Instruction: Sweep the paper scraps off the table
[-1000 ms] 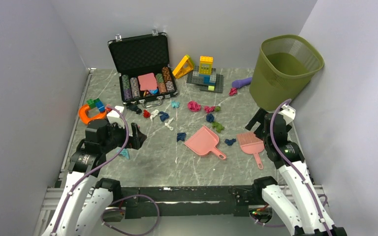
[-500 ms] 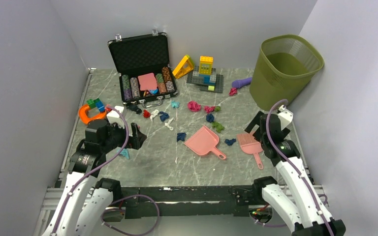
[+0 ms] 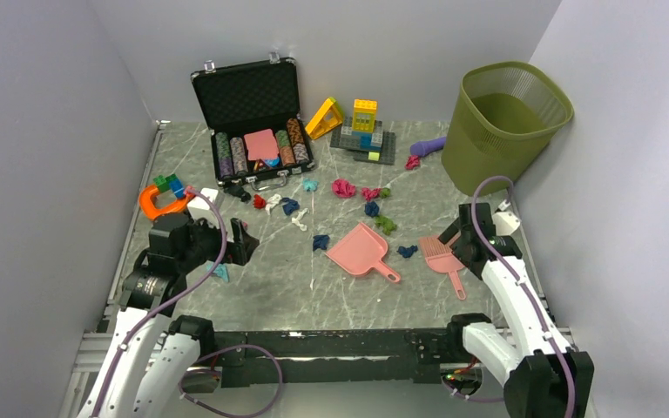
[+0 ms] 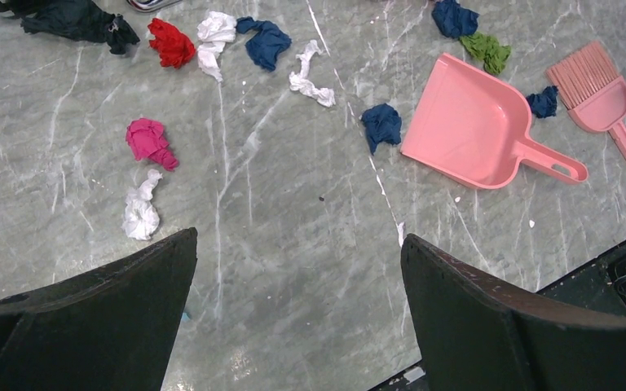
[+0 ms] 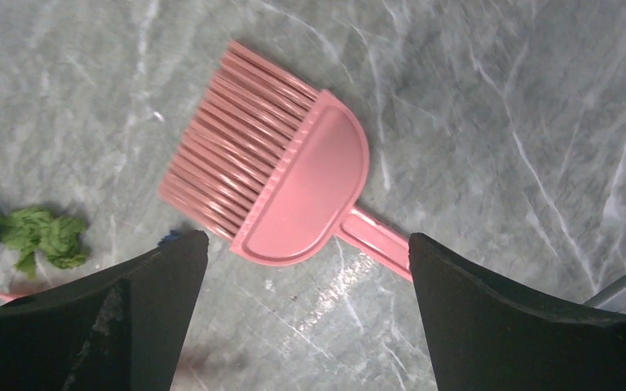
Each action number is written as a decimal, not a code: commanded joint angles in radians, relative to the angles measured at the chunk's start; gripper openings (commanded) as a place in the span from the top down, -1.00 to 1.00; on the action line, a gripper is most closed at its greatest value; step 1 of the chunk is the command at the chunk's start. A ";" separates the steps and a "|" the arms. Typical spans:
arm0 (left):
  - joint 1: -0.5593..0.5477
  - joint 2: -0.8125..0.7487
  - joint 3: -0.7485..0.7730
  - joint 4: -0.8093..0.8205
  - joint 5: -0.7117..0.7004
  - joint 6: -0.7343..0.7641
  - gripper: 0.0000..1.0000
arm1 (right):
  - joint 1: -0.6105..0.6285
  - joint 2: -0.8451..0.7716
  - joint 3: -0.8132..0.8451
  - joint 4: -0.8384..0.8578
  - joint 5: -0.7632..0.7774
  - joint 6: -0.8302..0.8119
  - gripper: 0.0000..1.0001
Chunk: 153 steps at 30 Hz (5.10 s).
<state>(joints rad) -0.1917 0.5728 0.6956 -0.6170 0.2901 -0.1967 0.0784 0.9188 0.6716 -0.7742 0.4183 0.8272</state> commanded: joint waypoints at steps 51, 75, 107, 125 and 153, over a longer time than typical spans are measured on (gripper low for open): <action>-0.015 -0.048 0.002 0.023 -0.025 -0.001 -0.99 | 0.033 0.017 -0.031 0.246 -0.151 -0.179 -0.68; -0.017 -0.046 0.003 0.021 -0.029 -0.002 -0.99 | 0.134 0.439 -0.030 0.284 -0.124 -0.126 -0.20; -0.040 0.045 -0.167 0.517 0.332 -0.429 -0.99 | 0.264 0.167 0.249 0.180 -0.215 0.079 1.00; -0.672 0.576 0.005 1.076 -0.166 -0.512 -0.86 | 0.334 0.046 0.155 0.395 -0.413 0.453 1.00; -0.805 0.986 0.279 1.216 -0.315 -0.464 1.00 | 0.334 -0.052 0.131 0.370 -0.502 0.573 0.74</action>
<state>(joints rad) -0.9886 1.5646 0.9421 0.5346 -0.0090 -0.6807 0.4065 0.8818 0.7971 -0.4301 -0.0280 1.3651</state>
